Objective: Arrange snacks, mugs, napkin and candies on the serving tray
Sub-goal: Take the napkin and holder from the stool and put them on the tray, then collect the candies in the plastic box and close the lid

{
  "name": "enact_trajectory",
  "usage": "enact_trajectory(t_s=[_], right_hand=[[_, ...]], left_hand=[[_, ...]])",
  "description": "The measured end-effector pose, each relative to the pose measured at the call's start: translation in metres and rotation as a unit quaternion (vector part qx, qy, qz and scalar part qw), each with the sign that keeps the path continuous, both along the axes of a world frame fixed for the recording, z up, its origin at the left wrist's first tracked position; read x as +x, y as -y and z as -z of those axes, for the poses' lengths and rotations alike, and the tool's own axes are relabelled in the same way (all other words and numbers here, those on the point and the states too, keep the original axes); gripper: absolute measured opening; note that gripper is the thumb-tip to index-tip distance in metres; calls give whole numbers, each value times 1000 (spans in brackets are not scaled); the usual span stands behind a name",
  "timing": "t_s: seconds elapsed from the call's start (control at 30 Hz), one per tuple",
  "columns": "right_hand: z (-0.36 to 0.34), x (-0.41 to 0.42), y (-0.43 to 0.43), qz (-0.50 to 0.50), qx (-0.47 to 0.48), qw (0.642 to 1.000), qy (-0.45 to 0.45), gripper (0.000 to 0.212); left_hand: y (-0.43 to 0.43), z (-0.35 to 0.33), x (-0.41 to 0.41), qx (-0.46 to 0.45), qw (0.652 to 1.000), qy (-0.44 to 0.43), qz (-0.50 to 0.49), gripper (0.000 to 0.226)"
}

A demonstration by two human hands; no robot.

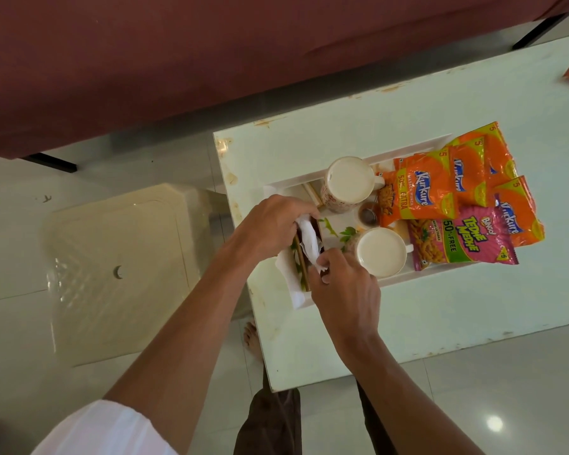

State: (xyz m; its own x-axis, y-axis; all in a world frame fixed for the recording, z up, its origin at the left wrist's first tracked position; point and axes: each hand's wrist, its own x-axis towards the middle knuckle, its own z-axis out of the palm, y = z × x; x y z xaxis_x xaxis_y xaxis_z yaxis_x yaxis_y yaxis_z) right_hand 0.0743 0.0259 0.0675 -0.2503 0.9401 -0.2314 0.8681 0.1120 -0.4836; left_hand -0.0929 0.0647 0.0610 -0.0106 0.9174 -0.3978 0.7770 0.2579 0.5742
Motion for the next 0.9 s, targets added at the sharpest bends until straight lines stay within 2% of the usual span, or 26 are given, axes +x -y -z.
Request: enact_trajectory(t_s=[0.13, 0.2, 0.37, 0.47, 0.57, 0.73, 0.83, 0.9], right_hand=[[-8, 6, -2, 7, -19, 1000, -17, 17], [-19, 13, -5, 11, -11, 999, -42, 17], [-56, 49, -34, -31, -36, 979, -196, 25], [-79, 88, -71, -38, -28, 967, -251, 28], [-89, 137, -122, 2, 2, 967, -254, 23], [-64, 223, -220, 154, 29, 964, -216, 14], [-30, 260, -269, 282, -61, 925, -246, 14], [-7, 272, -288, 296, -182, 901, -261, 14]], left_hand=[[11, -6, 2, 16, 991, 86, -106, 64], [18, -13, 6, 27, 967, 154, -202, 67], [33, -27, 25, 55, 856, 314, -408, 44], [45, -27, 42, 68, 785, 365, -496, 29], [62, -20, 59, 74, 753, 344, -556, 24], [87, 3, 81, 84, 715, 256, -645, 27], [91, 16, 88, 85, 706, 212, -670, 30], [89, 22, 85, 85, 707, 197, -673, 31]])
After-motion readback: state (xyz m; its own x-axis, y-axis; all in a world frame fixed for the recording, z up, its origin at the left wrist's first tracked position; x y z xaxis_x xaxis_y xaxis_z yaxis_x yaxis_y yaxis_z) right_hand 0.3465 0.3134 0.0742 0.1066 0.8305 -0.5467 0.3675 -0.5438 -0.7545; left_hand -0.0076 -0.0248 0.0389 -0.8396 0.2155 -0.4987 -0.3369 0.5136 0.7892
